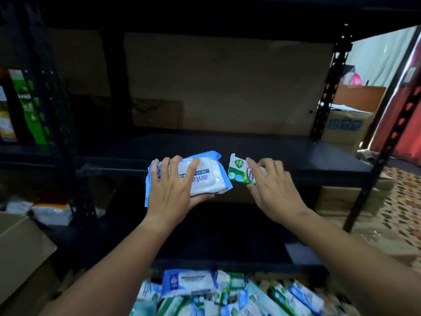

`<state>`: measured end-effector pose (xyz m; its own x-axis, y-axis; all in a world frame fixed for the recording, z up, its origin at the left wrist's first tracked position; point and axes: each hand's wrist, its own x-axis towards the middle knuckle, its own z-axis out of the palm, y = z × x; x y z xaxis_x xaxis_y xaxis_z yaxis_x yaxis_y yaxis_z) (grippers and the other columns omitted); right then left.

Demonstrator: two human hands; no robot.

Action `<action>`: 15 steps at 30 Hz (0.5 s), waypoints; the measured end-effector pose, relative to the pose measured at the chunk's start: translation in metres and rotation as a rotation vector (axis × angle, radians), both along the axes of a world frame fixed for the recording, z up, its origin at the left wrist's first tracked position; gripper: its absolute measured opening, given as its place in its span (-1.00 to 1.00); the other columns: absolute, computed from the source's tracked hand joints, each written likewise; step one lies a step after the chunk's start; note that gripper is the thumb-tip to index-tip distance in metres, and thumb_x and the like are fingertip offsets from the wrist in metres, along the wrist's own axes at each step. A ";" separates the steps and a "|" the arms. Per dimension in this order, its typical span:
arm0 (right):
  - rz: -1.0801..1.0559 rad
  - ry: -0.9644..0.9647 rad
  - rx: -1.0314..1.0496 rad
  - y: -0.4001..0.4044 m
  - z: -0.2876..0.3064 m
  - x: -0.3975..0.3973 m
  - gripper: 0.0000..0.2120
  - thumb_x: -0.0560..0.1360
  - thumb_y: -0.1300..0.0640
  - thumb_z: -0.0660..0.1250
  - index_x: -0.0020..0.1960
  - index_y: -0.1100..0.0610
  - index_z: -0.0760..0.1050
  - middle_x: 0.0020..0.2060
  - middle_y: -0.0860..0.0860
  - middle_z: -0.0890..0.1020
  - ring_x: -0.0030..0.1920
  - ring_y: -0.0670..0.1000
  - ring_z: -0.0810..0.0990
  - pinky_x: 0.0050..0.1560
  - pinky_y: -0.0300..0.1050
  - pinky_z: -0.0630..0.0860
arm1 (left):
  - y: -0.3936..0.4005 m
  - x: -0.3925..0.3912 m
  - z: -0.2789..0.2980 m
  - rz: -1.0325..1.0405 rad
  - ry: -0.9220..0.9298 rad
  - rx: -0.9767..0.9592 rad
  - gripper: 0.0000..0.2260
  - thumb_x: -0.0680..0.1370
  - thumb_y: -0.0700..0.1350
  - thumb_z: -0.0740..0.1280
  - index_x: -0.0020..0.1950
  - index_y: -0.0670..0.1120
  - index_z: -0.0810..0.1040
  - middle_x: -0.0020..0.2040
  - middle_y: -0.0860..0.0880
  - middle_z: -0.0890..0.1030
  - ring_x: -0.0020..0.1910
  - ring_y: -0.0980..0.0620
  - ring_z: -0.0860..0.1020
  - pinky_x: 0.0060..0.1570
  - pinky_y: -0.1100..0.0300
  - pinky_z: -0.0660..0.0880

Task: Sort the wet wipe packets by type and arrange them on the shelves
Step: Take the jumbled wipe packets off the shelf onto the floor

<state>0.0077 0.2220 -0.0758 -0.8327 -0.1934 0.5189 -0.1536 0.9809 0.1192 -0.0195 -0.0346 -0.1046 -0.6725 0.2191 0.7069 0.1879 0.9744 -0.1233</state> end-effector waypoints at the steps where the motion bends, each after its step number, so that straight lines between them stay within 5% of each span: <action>1: -0.006 -0.001 -0.004 0.005 -0.011 0.009 -0.34 0.60 -0.10 0.26 0.60 0.04 0.08 0.28 0.06 0.35 0.19 0.09 0.34 0.06 0.02 0.47 | 0.005 0.007 -0.011 -0.015 -0.020 0.006 -0.16 0.42 0.57 0.08 0.47 0.01 0.39 0.31 -0.22 0.43 0.25 -0.29 0.41 0.43 -0.28 0.17; 5: -0.048 -0.067 -0.074 0.015 -0.069 0.043 -0.36 0.57 -0.04 0.33 0.57 0.08 0.19 0.22 0.09 0.40 0.13 0.14 0.38 -0.05 0.06 0.49 | 0.021 0.037 -0.064 0.001 -0.170 0.064 -0.17 0.42 0.58 0.05 0.47 0.04 0.38 0.32 -0.18 0.42 0.26 -0.25 0.40 0.44 -0.24 0.17; 15: -0.247 -0.456 -0.268 0.031 -0.213 0.111 -0.40 0.65 -0.03 0.23 0.61 0.05 0.10 0.30 0.08 0.34 0.24 0.15 0.31 0.10 0.01 0.44 | 0.028 0.099 -0.220 0.004 -0.624 -0.047 -0.13 0.43 0.57 -0.01 0.46 -0.02 0.46 0.26 -0.22 0.49 0.19 -0.28 0.44 0.33 -0.31 0.28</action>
<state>0.1183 0.2535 -0.2890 -0.9871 0.1241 0.1015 0.1065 0.9809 -0.1629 0.0797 -0.0064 -0.3250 -0.9565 0.2366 0.1706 0.2343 0.9716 -0.0342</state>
